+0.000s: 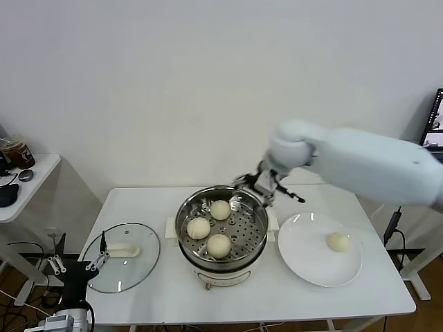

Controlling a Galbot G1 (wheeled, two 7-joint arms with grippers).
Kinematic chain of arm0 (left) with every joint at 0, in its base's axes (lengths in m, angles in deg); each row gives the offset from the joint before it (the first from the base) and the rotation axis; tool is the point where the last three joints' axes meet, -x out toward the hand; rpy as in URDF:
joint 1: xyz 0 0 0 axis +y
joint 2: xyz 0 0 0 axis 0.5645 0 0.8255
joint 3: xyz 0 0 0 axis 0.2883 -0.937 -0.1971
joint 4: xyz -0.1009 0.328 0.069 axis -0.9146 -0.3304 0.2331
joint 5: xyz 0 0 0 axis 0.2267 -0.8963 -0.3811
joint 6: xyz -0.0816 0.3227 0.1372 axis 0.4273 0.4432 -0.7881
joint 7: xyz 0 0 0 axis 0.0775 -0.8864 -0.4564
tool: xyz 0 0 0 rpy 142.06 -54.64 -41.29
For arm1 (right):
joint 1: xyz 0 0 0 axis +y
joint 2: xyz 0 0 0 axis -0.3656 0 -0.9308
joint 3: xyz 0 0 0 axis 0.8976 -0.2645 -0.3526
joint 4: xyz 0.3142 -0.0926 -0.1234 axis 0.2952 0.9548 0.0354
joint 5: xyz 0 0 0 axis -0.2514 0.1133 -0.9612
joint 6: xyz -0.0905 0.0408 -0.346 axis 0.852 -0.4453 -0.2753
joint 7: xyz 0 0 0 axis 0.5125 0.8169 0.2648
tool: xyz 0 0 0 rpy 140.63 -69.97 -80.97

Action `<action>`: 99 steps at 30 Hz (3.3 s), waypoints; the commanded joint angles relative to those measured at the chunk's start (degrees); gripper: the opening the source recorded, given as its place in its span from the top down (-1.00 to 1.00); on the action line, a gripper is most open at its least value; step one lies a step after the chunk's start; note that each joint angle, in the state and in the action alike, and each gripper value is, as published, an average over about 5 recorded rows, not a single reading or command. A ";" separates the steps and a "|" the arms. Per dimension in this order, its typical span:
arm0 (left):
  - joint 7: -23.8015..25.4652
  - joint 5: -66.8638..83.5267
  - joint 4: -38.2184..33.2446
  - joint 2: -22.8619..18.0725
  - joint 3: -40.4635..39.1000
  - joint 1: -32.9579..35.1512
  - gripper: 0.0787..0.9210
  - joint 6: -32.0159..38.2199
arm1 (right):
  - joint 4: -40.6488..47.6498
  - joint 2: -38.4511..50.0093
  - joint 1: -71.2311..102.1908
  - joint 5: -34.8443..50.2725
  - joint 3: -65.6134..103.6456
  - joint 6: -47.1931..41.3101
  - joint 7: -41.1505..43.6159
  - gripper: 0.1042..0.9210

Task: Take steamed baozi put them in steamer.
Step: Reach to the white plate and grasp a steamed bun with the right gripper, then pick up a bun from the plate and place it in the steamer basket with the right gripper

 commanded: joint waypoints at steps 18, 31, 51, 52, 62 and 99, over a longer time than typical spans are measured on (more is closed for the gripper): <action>0.24 -1.11 0.05 0.59 -1.46 0.04 -0.77 -0.02 | 11.66 24.87 47.02 -9.28 37.65 -18.89 0.74 -0.76; 0.23 -1.06 -1.17 0.16 -0.18 1.31 -0.77 -0.04 | 19.98 16.10 47.17 -13.64 38.90 -16.65 0.56 -0.76; 0.16 -1.00 -1.00 -0.32 0.33 1.51 -0.77 0.04 | 27.30 9.72 46.78 -18.19 39.53 -14.96 1.57 -0.76; 0.16 -1.00 -0.98 -0.35 0.34 1.53 -0.77 0.06 | 27.47 9.67 46.84 -18.59 39.69 -15.10 1.48 -0.76; 0.11 -0.97 -1.03 -0.40 0.41 1.57 -0.77 0.15 | 27.24 9.75 47.10 -18.46 40.36 -15.51 1.48 -0.37; 0.24 -0.98 -1.58 0.25 -1.89 0.08 -0.77 -0.12 | -13.66 -1.64 -12.82 37.54 -13.24 -46.69 -15.25 0.01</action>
